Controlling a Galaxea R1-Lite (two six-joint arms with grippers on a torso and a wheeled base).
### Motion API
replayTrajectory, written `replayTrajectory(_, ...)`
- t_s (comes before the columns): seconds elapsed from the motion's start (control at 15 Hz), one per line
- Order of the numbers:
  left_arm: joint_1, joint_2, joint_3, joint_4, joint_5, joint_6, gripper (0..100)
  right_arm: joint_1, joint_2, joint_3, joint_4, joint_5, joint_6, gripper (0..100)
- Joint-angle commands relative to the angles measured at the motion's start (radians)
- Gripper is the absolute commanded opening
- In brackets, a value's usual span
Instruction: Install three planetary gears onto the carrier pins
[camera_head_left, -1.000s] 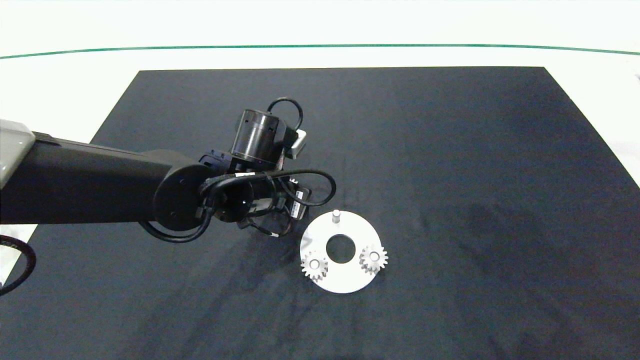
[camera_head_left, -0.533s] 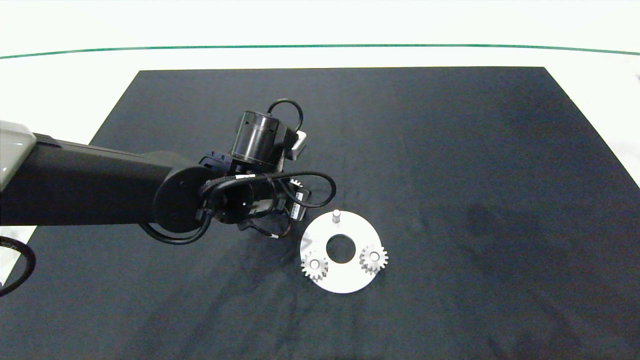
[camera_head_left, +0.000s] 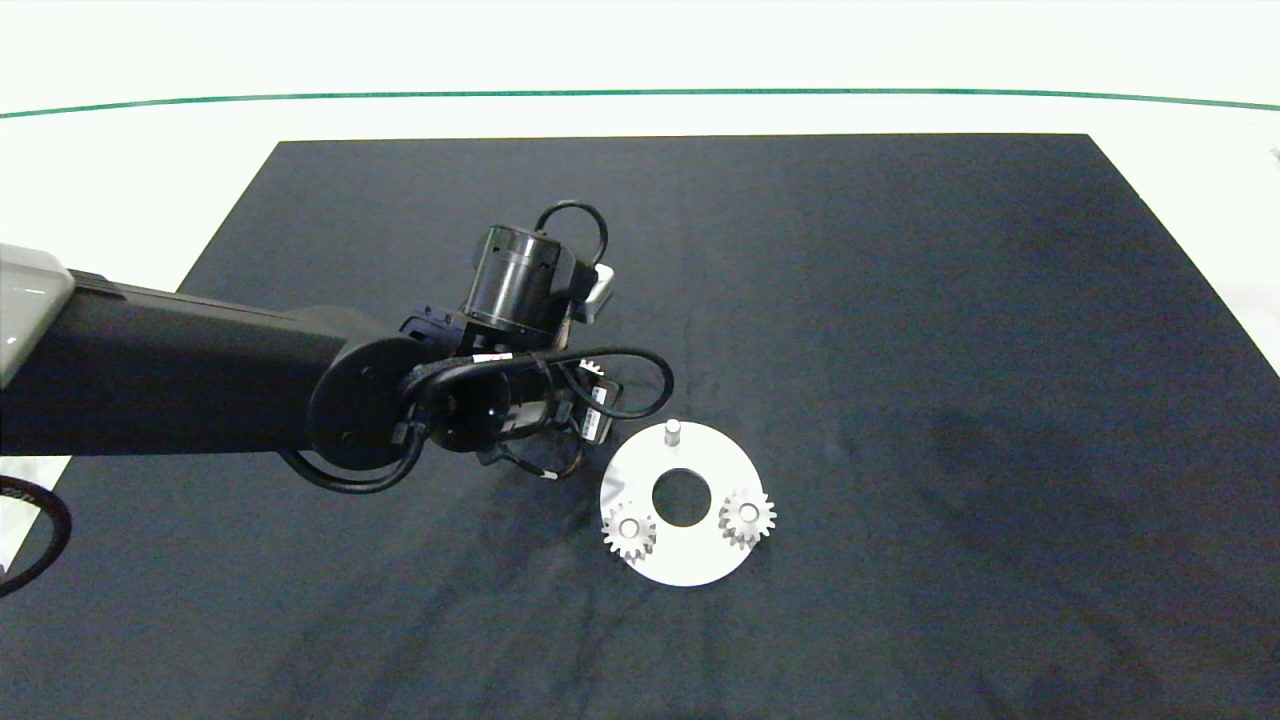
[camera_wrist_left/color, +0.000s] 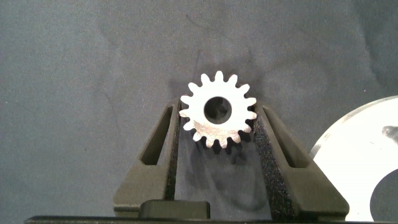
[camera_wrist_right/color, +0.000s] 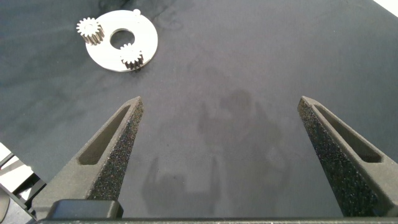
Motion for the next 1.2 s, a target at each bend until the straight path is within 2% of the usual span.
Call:
replayTrajectory(0.07,-0.001,0.005,0.002,-0.001,0.003,-0.003,18,0.000,0.003,0.001,0.002,-0.002,-0.003,100)
replayTrajectory(0.4,0.010,-0.024,0.022,-0.021,0.003,-0.006,10,0.000,0.001,0.001,0.002,-0.003,-0.003,100)
replayTrajectory(0.8,0.003,-0.159,0.092,-0.019,0.002,0.016,10,0.000,0.003,0.001,0.002,-0.003,-0.003,100)
replayTrajectory(1.0,-0.074,-0.228,0.143,-0.021,0.003,0.022,10,0.000,0.003,0.001,0.002,-0.003,-0.004,100)
replayTrajectory(1.2,-0.143,-0.230,0.143,-0.022,0.003,0.022,10,0.000,0.003,0.002,0.002,-0.003,-0.004,100)
